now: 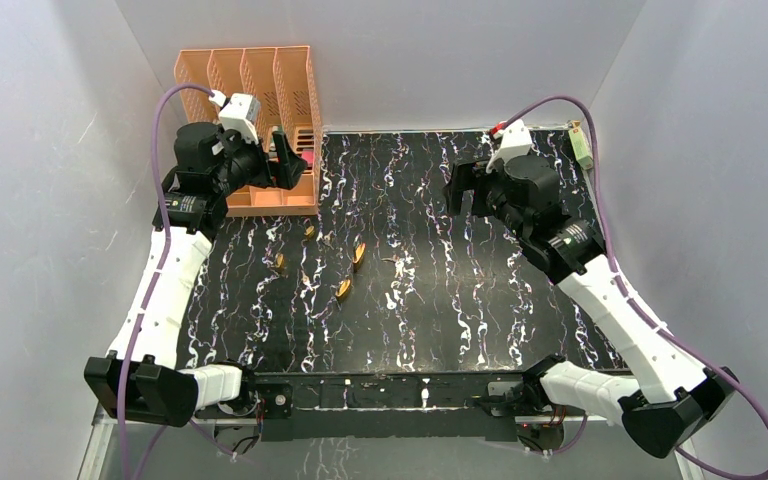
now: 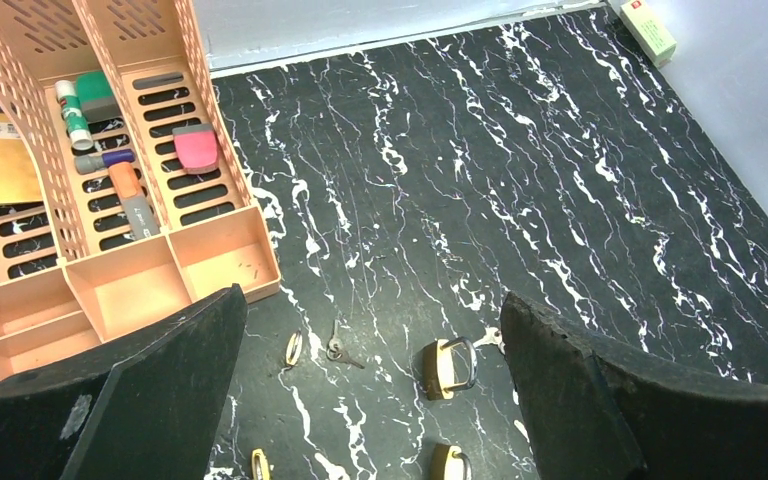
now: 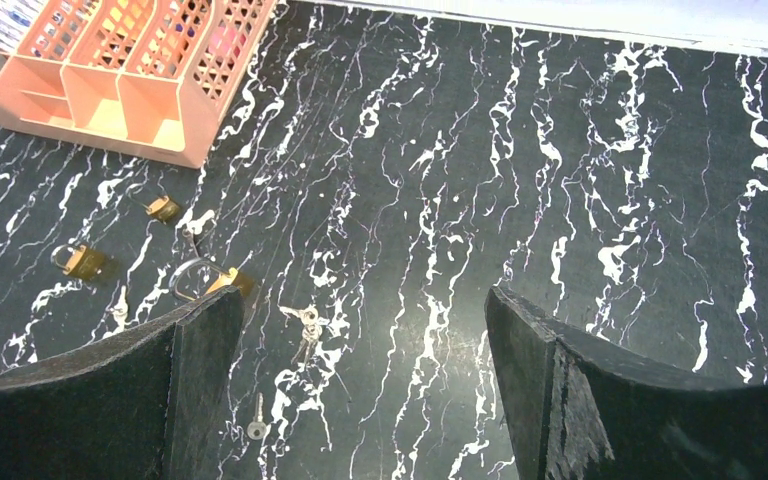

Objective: Lock with the key
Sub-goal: Reset both arms

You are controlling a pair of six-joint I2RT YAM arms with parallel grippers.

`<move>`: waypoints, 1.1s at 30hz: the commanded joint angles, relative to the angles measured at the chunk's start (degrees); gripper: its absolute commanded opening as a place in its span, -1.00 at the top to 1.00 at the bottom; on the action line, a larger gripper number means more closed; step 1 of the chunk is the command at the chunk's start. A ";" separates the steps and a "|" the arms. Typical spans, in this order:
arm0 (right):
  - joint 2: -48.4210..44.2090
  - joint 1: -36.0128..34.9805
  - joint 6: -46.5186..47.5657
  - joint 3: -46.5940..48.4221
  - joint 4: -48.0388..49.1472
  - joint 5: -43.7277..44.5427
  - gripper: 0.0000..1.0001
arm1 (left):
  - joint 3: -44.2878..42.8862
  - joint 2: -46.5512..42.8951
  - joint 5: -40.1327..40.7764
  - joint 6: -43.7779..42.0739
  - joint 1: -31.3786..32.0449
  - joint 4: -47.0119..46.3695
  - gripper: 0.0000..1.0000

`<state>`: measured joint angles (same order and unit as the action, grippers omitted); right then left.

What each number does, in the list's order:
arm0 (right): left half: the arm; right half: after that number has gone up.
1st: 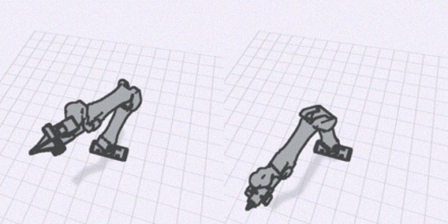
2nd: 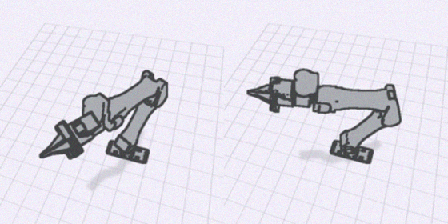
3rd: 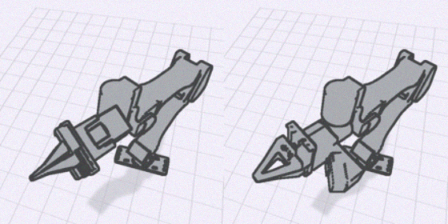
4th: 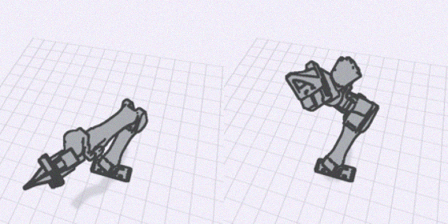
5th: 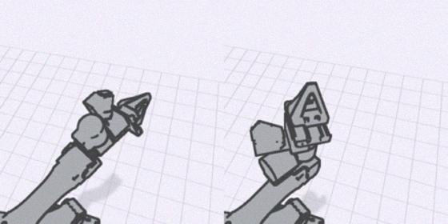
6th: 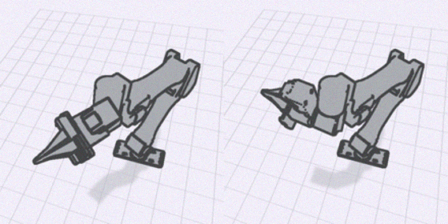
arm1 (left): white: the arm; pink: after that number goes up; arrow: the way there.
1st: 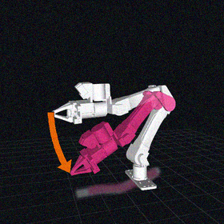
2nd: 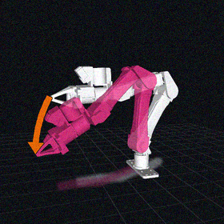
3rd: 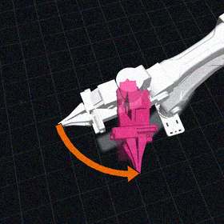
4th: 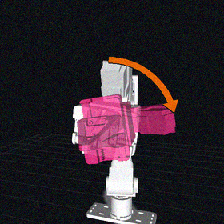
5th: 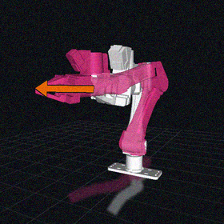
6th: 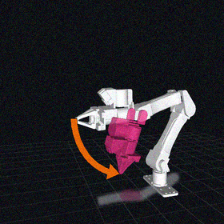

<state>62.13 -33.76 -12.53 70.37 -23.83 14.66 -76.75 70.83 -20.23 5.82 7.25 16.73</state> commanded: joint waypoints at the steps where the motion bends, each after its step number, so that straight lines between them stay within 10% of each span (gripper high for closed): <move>1: -2.22 0.21 -0.23 0.50 3.51 -0.31 -0.97 | -1.01 -1.83 -1.65 0.73 -0.20 -0.46 -0.97; 33: -0.92 0.14 -3.53 6.33 -0.43 6.37 -0.97 | -5.03 -4.47 -8.82 6.42 -0.30 -5.49 -0.97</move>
<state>63.83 -33.76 -16.34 75.64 -27.29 18.74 -80.64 68.38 -27.33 11.46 7.25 12.08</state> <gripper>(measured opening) 0.984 0.983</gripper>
